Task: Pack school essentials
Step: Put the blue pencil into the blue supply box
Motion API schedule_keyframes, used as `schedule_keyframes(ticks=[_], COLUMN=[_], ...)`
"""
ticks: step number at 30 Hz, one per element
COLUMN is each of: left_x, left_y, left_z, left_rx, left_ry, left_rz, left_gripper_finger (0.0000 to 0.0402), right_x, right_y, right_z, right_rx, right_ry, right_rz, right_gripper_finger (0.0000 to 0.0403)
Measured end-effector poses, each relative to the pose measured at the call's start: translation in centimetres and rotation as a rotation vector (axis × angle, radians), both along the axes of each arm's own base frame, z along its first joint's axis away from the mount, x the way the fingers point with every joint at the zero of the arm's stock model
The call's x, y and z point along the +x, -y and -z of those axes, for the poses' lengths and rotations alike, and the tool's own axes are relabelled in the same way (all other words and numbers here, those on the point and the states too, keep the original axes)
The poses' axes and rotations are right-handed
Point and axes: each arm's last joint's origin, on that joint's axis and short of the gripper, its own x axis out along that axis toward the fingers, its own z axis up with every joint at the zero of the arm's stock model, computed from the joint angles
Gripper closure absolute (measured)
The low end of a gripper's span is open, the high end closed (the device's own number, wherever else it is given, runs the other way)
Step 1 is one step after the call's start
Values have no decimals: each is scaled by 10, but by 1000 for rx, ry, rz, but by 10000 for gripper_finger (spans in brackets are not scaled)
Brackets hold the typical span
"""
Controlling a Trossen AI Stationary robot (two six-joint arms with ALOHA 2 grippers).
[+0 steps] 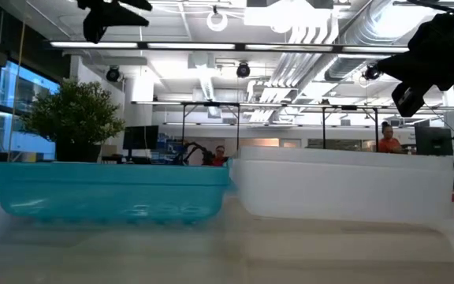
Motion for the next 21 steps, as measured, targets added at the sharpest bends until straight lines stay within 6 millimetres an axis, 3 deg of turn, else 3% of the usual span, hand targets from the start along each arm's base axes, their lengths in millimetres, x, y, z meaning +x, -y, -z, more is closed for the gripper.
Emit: schedule_keyframes(ticks=[2,5,9,15,18,21], left_x=[5,8,11,11,9,9], left_y=[-2,-6,-8,-9,-11,-11], left_z=[-4,-5,-8,-9,-11,-11], left_rx=[-15,-73,-125,-114,-93,-88], left_ry=[-42,-82,-88,-101,-101,-102], left_rz=[-16,-47,31,75,84,120], left_gripper_finger=[239,224,216,216,216,216], right_x=[0,-2,-9,-19,-15,-2], right_y=[1,5,12,13,11,9], right_z=[-3,-20,-34,-65,-85,-97], right_rx=[56,278,442,239,136,46], right_ry=[34,223,431,681,676,559], right_rz=[36,148,356,396,362,320], right_gripper_finger=[402,402,402,402,402,402])
